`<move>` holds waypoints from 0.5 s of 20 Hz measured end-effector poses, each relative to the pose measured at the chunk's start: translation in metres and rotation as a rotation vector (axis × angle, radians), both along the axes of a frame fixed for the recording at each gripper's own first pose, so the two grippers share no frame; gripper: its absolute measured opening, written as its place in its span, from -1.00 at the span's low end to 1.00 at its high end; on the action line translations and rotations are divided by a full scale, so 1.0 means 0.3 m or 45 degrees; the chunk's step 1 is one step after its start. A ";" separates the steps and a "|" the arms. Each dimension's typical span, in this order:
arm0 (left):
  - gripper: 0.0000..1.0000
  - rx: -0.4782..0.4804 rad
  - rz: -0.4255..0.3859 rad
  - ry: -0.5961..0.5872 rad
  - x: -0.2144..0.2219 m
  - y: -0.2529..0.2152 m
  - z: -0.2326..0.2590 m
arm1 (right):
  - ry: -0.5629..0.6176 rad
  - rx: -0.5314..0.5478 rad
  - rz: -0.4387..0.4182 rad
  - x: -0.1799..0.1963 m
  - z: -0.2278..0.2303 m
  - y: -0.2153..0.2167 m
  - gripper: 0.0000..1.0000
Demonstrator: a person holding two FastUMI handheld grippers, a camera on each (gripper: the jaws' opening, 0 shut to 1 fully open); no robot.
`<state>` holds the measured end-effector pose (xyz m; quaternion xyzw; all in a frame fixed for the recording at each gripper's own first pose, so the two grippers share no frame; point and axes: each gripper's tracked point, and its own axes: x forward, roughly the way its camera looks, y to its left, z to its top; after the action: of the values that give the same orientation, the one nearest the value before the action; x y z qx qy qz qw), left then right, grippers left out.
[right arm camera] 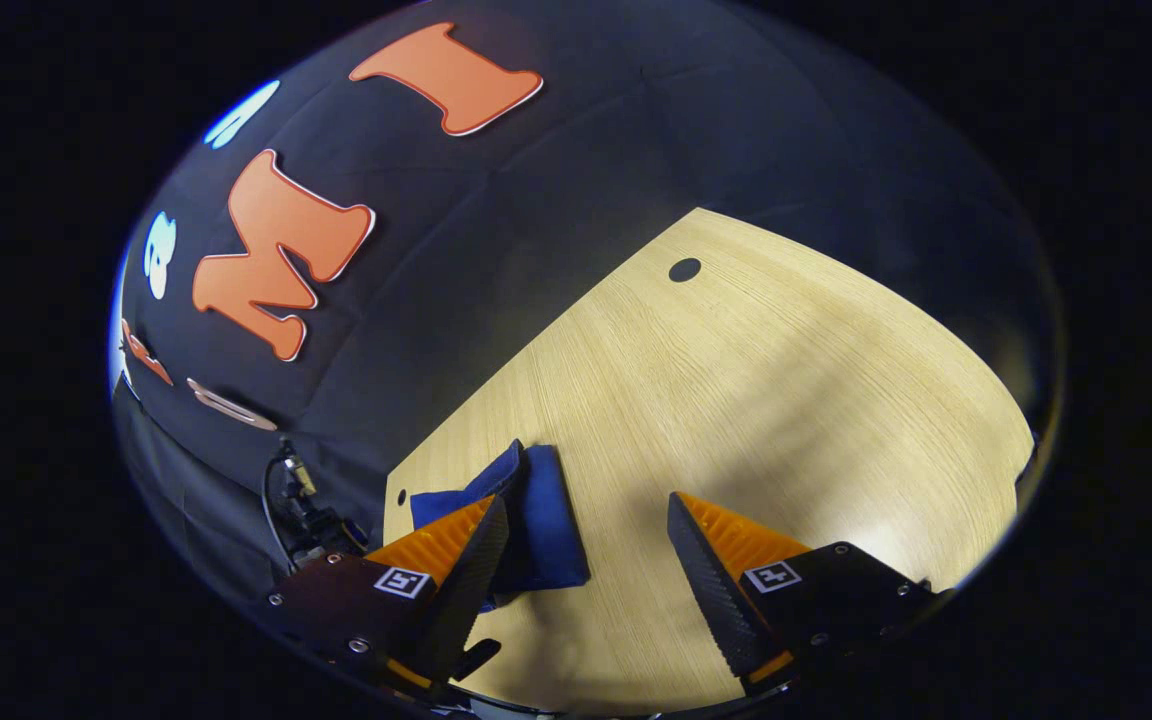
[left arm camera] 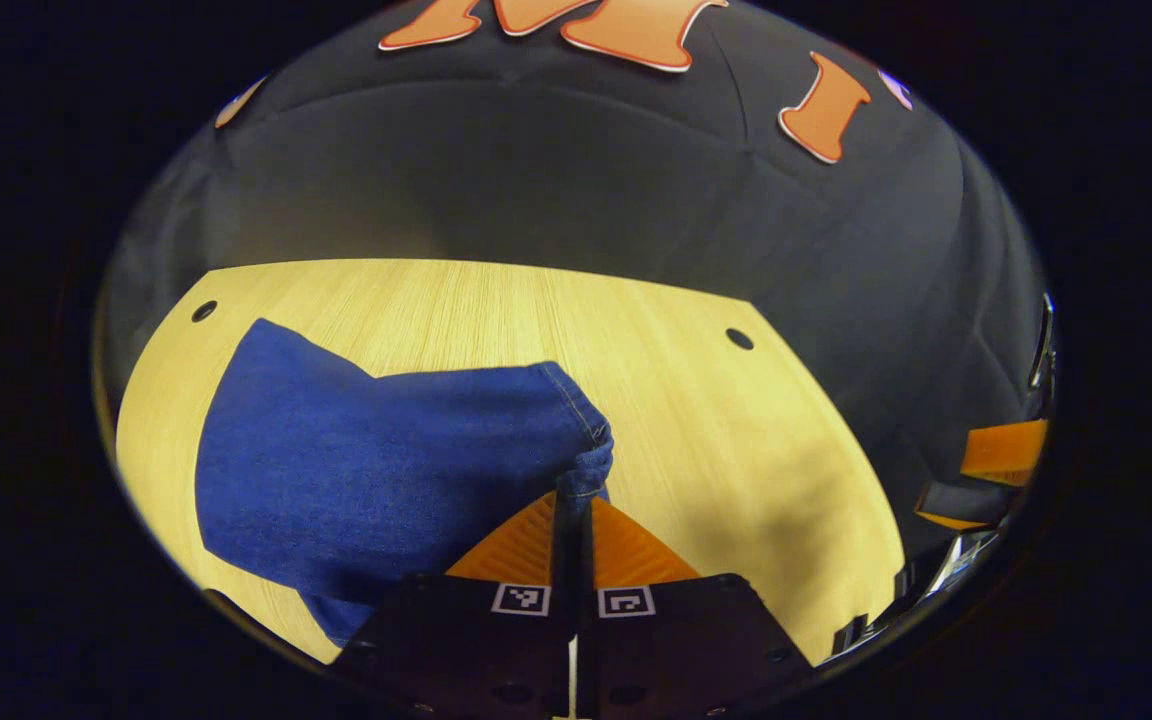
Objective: Grasp the waist and the cuffs of the jeans and fold them to make the two legs overlap; first hold the waist and fold one-third of the jeans toward the cuffs, then hold the cuffs and fold the remaining one-third in the same direction to finish folding.
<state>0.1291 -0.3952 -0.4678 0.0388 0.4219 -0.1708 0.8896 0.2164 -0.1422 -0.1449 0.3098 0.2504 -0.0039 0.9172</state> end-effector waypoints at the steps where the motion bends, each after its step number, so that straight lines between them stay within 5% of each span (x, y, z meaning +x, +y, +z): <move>1: -0.93 0.012 0.007 0.038 -0.019 0.002 -0.041 | 0.008 -0.022 -0.002 -0.006 -0.011 -0.007 0.97; 2: -0.90 -0.019 -0.003 0.065 -0.042 -0.007 -0.045 | 0.017 -0.036 -0.002 -0.015 -0.018 -0.009 0.97; 4: 0.03 -0.151 -0.053 0.133 -0.079 -0.086 -0.024 | 0.027 -0.053 -0.007 -0.021 -0.023 -0.013 0.97; 6: 0.95 -0.157 -0.104 0.110 -0.085 -0.090 0.003 | 0.026 -0.062 -0.010 -0.024 -0.019 -0.002 0.97; 10: 0.95 -0.276 -0.128 0.021 -0.132 0.005 0.225 | 0.027 -0.100 0.007 -0.036 -0.024 0.064 0.97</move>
<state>0.0896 -0.3936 -0.4001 -0.0381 0.4058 -0.2600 0.8754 0.2055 -0.1231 -0.1520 0.2729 0.2606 -0.0144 0.9260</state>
